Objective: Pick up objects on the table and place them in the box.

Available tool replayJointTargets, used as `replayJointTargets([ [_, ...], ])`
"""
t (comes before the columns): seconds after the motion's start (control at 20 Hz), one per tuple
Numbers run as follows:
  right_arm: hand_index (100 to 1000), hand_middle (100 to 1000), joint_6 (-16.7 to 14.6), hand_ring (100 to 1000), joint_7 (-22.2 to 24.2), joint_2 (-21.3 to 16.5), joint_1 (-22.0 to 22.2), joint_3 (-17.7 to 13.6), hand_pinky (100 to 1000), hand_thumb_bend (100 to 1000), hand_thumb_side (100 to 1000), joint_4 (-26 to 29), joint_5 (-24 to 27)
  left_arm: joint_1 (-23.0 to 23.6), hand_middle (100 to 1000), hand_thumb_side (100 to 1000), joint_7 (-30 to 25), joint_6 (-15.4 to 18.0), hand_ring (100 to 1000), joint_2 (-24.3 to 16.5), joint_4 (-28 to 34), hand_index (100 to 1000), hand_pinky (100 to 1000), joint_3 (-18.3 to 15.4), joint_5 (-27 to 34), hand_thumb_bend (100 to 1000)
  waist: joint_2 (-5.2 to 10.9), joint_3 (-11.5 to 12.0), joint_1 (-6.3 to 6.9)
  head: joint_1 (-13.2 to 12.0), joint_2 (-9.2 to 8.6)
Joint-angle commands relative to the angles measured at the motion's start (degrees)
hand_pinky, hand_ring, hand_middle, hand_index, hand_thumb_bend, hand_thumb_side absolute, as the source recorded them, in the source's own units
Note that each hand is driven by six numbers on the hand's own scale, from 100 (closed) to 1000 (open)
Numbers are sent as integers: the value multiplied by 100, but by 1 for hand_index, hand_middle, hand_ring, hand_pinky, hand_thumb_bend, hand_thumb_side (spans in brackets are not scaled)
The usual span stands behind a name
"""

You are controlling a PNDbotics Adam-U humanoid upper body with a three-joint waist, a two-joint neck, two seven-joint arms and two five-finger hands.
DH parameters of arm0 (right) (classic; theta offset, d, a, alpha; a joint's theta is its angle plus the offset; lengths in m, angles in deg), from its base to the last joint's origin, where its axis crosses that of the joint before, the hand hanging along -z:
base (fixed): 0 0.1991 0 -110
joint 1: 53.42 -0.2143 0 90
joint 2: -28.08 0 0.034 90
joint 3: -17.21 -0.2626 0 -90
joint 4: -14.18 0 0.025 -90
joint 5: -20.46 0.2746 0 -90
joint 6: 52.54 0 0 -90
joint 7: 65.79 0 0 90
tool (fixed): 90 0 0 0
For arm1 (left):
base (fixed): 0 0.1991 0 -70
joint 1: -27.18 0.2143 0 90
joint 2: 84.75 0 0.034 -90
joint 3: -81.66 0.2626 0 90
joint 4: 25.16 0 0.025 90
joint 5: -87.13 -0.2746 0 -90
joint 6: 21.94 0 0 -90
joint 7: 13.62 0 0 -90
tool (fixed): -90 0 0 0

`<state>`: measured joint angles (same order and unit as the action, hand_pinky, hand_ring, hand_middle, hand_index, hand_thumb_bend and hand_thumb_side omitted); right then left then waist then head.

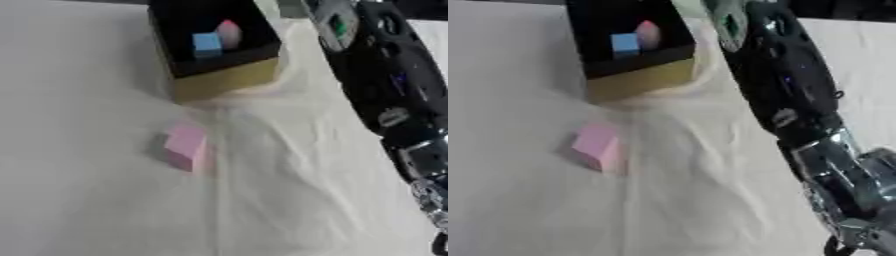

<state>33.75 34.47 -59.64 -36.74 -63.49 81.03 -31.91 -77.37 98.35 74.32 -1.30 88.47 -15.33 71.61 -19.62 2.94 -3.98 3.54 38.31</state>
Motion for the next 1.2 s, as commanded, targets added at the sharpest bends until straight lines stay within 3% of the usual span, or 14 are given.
replayJointTargets([
  [0.05,854,815,145,876,9,-546,96,39,842,219,536,950,626,-81,731,957,-185,-81,651,-388,96,862,752,102,-125,100,145,-41,58,-83,40],
  [0.3,854,816,422,880,133,-1132,715,36,848,100,633,2360,1538,-338,734,969,-606,-276,676,-1038,96,861,769,404,-916,113,122,-140,103,-177,37],
  [0.5,855,817,609,882,203,-1557,1236,-75,850,100,695,3320,2116,-676,737,983,-1413,-474,701,-1798,96,871,783,931,-1627,147,106,-250,161,-312,40],
  [0.6,853,816,717,882,186,-1715,1436,-156,850,100,708,3650,2279,-861,739,976,-1874,-503,712,-2108,96,883,790,1218,-1824,217,101,-301,182,-359,41],
  [0.65,853,816,765,881,168,-1778,1526,-198,850,100,699,3787,2339,-960,742,1000,-2124,-504,717,-2266,96,888,793,1372,-1891,184,100,-334,196,-387,42],
  [0.75,853,816,851,882,113,-1873,1689,-295,851,100,695,4028,2440,-1170,742,990,-2593,-487,723,-2519,96,889,795,1661,-2000,219,96,-384,219,-423,46],
  [0.95,851,815,1032,881,-67,-1993,2006,-506,850,135,757,4431,2600,-1613,747,975,-3464,-431,732,-2767,96,892,798,2214,-2005,333,85,-451,264,-479,72],
  [1.2,848,813,1193,879,-270,-2039,2271,-632,850,159,799,4747,2785,-2154,755,861,-4568,-626,745,-2730,96,883,810,2673,-1563,493,91,-519,321,-534,135],
])
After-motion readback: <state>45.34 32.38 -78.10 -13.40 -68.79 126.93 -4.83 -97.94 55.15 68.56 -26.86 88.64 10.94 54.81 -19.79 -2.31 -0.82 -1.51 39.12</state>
